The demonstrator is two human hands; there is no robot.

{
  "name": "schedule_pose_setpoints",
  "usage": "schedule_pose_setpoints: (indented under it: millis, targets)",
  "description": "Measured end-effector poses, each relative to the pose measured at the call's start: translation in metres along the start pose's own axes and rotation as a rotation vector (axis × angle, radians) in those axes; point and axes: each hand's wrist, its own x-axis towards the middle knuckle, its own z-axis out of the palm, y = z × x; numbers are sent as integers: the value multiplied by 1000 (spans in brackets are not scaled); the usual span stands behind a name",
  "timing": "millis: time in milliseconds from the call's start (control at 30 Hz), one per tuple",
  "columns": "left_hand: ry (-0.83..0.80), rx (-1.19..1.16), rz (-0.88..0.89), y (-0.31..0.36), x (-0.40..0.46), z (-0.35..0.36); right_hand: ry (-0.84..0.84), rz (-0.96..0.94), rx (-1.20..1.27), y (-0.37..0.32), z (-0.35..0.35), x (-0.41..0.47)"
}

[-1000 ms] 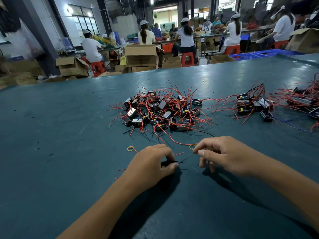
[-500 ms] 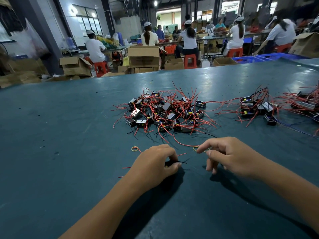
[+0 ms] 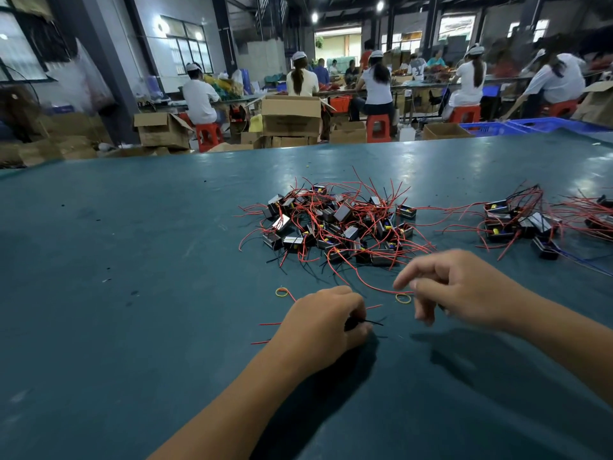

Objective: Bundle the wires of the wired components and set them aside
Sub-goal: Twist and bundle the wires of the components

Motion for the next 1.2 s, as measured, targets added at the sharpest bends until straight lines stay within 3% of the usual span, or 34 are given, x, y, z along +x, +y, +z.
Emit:
schedule_pose_setpoints:
  millis: [167, 367, 600, 767, 867, 933, 1200]
  targets:
    - [0, 12, -4, 0, 0, 1, 197, -102, 38, -12, -23, 59]
    - [5, -9, 1, -1, 0, 0, 379, -23, -101, 8, -50, 130]
    - [23, 11, 15, -1, 0, 1, 235, -2, -569, 21, -37, 128]
    - [22, 4, 6, -3, 0, 3, 195, -17, -698, 12, -21, 130]
    - [20, -8, -3, -3, 1, 3, 51, 124, -1068, 10, -10, 134]
    - [18, -5, -4, -3, 1, 3, -9, 211, -1180, 13, -4, 135]
    - [24, 12, 16, -3, 1, 2, -11, 189, -981, 31, -2, 140]
